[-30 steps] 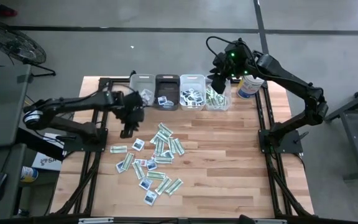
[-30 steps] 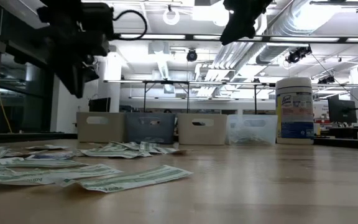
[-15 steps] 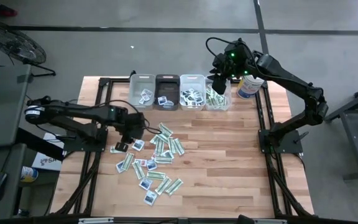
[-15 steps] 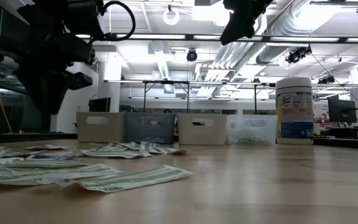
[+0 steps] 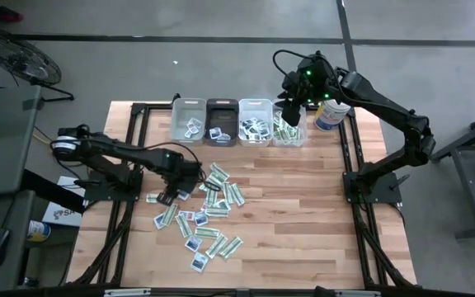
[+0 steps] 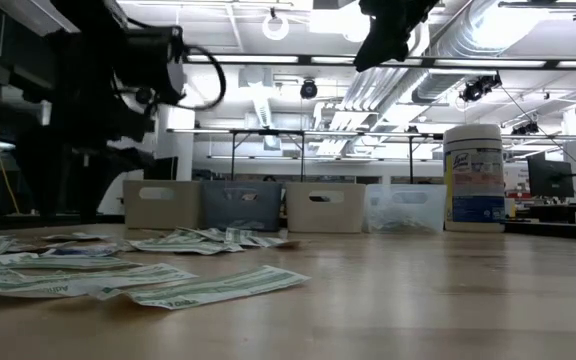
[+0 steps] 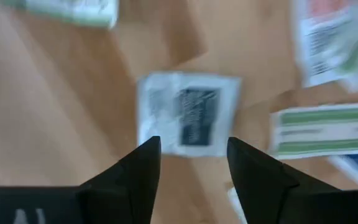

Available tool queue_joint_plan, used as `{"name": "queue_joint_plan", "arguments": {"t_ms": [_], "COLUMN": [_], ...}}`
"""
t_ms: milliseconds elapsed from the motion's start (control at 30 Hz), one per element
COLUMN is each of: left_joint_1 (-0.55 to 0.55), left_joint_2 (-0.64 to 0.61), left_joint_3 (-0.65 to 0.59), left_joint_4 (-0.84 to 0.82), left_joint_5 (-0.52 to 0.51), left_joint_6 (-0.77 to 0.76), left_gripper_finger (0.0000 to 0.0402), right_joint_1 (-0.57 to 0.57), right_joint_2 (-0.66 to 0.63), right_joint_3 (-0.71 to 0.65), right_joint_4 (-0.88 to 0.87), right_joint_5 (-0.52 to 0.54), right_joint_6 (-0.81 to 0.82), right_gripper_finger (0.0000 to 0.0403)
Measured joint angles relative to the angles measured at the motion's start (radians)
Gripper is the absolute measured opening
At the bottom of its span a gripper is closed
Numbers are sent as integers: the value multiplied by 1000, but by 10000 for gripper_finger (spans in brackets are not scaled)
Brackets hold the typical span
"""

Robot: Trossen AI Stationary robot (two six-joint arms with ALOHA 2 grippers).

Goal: Pick & Place First Aid Supplies
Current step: Put the black towelette pack into the white bin

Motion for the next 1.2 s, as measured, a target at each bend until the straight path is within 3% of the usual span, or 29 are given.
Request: {"name": "queue_joint_plan", "arguments": {"t_ms": [167, 600, 1200], "left_joint_1": [0, 1, 1], "left_joint_2": [52, 144, 157], "left_joint_3": [0, 5, 3], "left_joint_4": [-1, 45, 60], "left_joint_5": [-88, -89, -101], "left_joint_6": [-33, -30, -153], "left_gripper_finger": [184, 179, 8], "right_joint_1": [0, 0, 0], "right_joint_2": [0, 0, 0], "right_joint_3": [0, 0, 0], "right_joint_4": [-8, -48, -63], "right_joint_5": [-5, -9, -67], "right_joint_6": [0, -10, -26], "right_gripper_finger": [129, 129, 129]}}
